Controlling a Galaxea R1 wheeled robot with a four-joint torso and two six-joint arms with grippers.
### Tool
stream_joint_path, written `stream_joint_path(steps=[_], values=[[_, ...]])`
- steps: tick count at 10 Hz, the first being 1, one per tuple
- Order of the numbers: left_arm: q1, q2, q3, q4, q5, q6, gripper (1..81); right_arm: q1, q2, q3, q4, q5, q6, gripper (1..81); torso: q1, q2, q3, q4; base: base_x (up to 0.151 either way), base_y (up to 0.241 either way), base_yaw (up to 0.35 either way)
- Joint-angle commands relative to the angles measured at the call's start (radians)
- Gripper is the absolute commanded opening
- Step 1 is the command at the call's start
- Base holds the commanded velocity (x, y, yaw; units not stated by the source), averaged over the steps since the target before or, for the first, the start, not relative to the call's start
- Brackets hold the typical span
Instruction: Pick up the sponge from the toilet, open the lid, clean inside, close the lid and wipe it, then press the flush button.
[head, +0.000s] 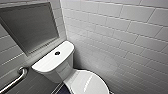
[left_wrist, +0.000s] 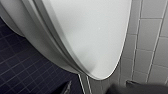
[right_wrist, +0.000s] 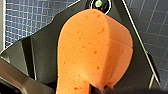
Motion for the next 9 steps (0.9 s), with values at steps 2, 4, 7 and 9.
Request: stream_joint_path(steps=[2, 4, 7, 9], values=[[-0.095, 0.098, -0.105, 0.040, 0.079, 0.007, 81.1, 0.009, -0.026, 0.005, -0.007, -0.067, 0.002, 1.0, 0.000, 0.000, 0.000, 0.000, 0.000, 0.000, 0.000], [-0.098, 0.150, -0.178, 0.057, 0.100, 0.005, 81.1, 0.012, -0.029, 0.004, -0.007, -0.069, 0.003, 1.0, 0.000, 0.000, 0.000, 0.000, 0.000, 0.000, 0.000], [-0.116, 0.177, -0.206, 0.047, 0.102, 0.005, 81.1, 0.017, -0.026, 0.004, -0.006, -0.069, 0.003, 1.0, 0.000, 0.000, 0.000, 0.000, 0.000, 0.000, 0.000], [-0.131, 0.194, -0.209, 0.043, 0.110, 0.002, 81.1, 0.017, -0.024, 0.004, -0.007, -0.070, 0.005, 1.0, 0.000, 0.000, 0.000, 0.000, 0.000, 0.000, 0.000]])
